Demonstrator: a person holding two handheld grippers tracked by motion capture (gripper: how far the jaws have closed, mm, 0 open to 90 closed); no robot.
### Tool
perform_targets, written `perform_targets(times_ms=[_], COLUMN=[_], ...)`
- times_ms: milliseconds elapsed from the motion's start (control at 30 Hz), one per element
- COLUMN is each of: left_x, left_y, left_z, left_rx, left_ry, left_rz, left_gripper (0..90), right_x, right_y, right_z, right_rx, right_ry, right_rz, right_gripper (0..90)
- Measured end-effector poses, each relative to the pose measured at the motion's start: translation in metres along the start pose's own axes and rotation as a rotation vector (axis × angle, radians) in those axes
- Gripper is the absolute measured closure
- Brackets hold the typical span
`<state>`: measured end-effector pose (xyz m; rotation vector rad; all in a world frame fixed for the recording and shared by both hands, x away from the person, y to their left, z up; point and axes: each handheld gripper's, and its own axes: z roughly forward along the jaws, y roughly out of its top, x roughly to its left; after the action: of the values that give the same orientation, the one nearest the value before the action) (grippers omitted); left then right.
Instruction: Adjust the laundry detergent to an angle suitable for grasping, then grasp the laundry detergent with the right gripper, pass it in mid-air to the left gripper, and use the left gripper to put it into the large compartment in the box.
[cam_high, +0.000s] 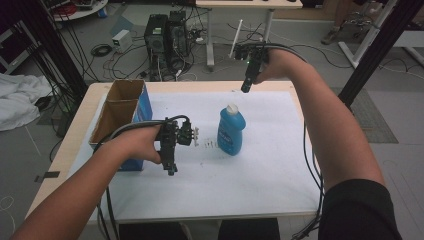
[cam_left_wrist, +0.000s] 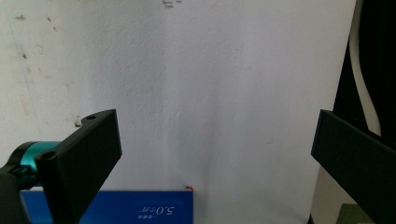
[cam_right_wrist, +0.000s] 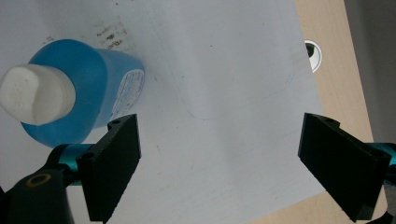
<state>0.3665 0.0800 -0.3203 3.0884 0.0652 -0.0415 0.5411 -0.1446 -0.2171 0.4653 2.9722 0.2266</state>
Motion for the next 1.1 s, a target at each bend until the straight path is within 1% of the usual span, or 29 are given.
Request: perform_targets(times_ms=[133,167,300,367,467,500,633,700,733,833,900,967,1100], left_x=[-0.001,-0.001,-0.003,-0.004,-0.003,-0.003,-0.005,-0.007,-0.008,-0.01,-0.01,-0.011,-0.011], left_y=[0.001,0.001,0.002,0.003,0.004,0.003,0.0,-0.001,-0.002,-0.003,-0.004,-0.005,-0.005], left_z=[-0.001,-0.001,-0.001,-0.003,-0.003,0.0,0.002,0.001,0.001,-0.001,-0.003,-0.003,-0.004], left_rx=[0.006,0.004,-0.001,0.001,0.0,0.002,-0.005,-0.003,-0.01,-0.009,-0.001,-0.009,-0.004], left_ry=[0.002,0.003,-0.002,-0.001,-0.001,0.005,0.013,0.013,0.014,0.016,0.017,0.023,0.022], left_rz=[0.004,-0.001,-0.002,0.006,0.007,0.003,-0.006,-0.01,-0.014,-0.017,-0.016,-0.02,-0.017], left_gripper=[1.7,1.7,1.7,1.7,1.7,1.7,1.7,1.7,1.7,1.7,1.7,1.7,1.7], right_x=[0.001,0.002,0.001,0.001,0.0,-0.001,0.001,0.002,0.003,0.004,0.005,0.006,0.006], right_y=[-0.001,-0.001,-0.001,-0.003,-0.003,-0.004,-0.001,0.0,0.001,0.001,0.001,0.001,0.001], right_z=[-0.001,-0.002,-0.003,-0.005,-0.006,-0.004,-0.001,-0.002,-0.002,-0.004,-0.003,-0.001,0.001], right_rx=[0.001,-0.005,-0.008,-0.021,-0.019,-0.012,-0.008,-0.008,-0.01,-0.02,-0.01,-0.001,-0.001], right_ry=[-0.004,-0.01,-0.01,-0.011,-0.014,-0.017,-0.016,-0.019,-0.016,-0.016,-0.021,-0.022,-0.024], right_rz=[-0.006,-0.001,0.001,0.001,0.004,0.013,0.002,-0.006,-0.001,-0.005,0.001,-0.005,-0.005], right_gripper=[12.3,12.3,12.3,12.3,12.3,12.3,12.3,12.3,12.3,12.3,12.3,12.3,12.3])
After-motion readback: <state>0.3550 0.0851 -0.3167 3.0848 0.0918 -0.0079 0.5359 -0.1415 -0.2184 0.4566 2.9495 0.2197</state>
